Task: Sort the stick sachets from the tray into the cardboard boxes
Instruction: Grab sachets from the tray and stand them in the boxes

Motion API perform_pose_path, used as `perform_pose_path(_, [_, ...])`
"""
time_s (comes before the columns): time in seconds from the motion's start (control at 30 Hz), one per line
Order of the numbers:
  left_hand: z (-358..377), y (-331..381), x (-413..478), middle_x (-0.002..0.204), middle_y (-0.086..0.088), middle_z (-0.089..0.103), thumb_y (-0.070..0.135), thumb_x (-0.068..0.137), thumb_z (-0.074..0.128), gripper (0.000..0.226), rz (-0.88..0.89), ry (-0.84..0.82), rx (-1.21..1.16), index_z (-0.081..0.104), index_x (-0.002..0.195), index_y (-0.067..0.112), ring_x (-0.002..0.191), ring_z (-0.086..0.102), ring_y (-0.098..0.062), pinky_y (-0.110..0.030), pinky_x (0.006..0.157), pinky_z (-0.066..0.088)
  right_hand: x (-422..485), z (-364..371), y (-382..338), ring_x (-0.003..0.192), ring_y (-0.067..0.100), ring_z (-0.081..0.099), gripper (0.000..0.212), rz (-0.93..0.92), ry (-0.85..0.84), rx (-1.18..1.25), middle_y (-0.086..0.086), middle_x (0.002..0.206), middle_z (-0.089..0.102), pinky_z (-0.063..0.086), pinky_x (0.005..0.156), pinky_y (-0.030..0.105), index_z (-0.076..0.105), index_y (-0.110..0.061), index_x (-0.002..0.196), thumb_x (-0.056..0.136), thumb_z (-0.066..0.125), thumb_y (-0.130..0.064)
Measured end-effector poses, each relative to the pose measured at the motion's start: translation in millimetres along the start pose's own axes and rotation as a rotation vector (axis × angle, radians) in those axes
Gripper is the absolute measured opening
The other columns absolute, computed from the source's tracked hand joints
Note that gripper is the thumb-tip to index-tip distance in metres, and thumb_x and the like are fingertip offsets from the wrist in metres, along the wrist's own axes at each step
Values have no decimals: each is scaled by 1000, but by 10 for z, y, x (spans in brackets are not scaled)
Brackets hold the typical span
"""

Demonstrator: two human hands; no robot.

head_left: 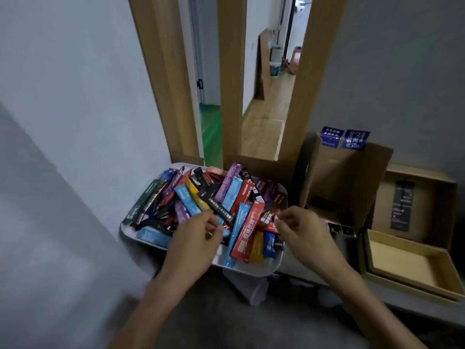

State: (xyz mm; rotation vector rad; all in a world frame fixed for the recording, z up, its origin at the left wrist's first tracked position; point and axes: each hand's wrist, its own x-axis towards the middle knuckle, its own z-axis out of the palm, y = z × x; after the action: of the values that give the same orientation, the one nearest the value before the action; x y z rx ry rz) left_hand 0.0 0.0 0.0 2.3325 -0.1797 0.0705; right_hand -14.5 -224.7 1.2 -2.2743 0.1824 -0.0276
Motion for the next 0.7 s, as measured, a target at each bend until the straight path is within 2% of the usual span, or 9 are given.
perform_pose_path(0.07, [210,15,56,100,15,61,40,91,67,20,3,-50,53,58,104,28,91,61,-1,-25,78,54,62,163,38,93,7,67,8,92,2,30,-12,100,62,57,63,19,55,-36,94,97,60,-30])
perform_pose_path(0.13, [444,92,79,121,8,55,54,89,63,50,8,-102,211,49,127,25,110,56,-9,-28,89,51,97,308,70,96,8,66,8,142,1,40,-12,101,59,58,67,20,54,-34,98,98,59,-27])
perform_pose_path(0.2, [580,114,160,133,2,51,57,89,61,66,-11,-112,340,37,139,22,119,55,-14,-31,94,50,159,370,96,95,6,63,10,161,53,45,-14,101,56,57,71,19,54,-32,103,99,58,-24])
perform_pose_path(0.27, [585,56,272,132,-1,54,51,91,63,61,-2,-111,374,37,137,20,116,58,-15,-30,91,52,238,344,133,98,6,62,11,182,129,38,-12,104,59,59,77,26,58,-26,109,99,58,-23])
perform_pose_path(0.33, [530,25,323,124,0,59,43,93,63,47,15,-141,357,43,128,19,107,63,-14,-25,82,52,307,293,173,94,6,63,15,168,166,3,-9,106,62,59,74,24,60,-24,114,100,56,-21])
perform_pose_path(0.43, [395,1,370,111,3,59,35,95,60,28,21,-187,270,48,114,18,99,62,-15,-22,71,45,371,242,231,85,1,61,15,125,129,-56,-10,103,62,54,64,16,61,-23,114,100,55,-22])
perform_pose_path(0.57, [189,134,417,112,1,55,29,99,52,15,1,-143,115,44,108,20,89,54,-7,-13,62,40,449,227,248,81,3,65,16,129,135,-28,-5,102,69,59,66,22,62,-19,113,99,58,-23])
perform_pose_path(0.63, [71,261,502,110,2,51,28,102,46,14,4,-99,128,41,110,19,79,50,-6,-13,56,38,509,232,223,76,-2,61,17,108,122,-2,-11,94,64,54,60,14,60,-18,114,97,60,-20])
perform_pose_path(0.7, [-6,357,676,96,0,53,26,103,43,12,43,-49,176,39,109,16,70,48,-8,-19,51,31,568,250,177,77,0,61,24,110,60,37,-15,91,60,49,58,10,56,-19,119,95,63,-19])
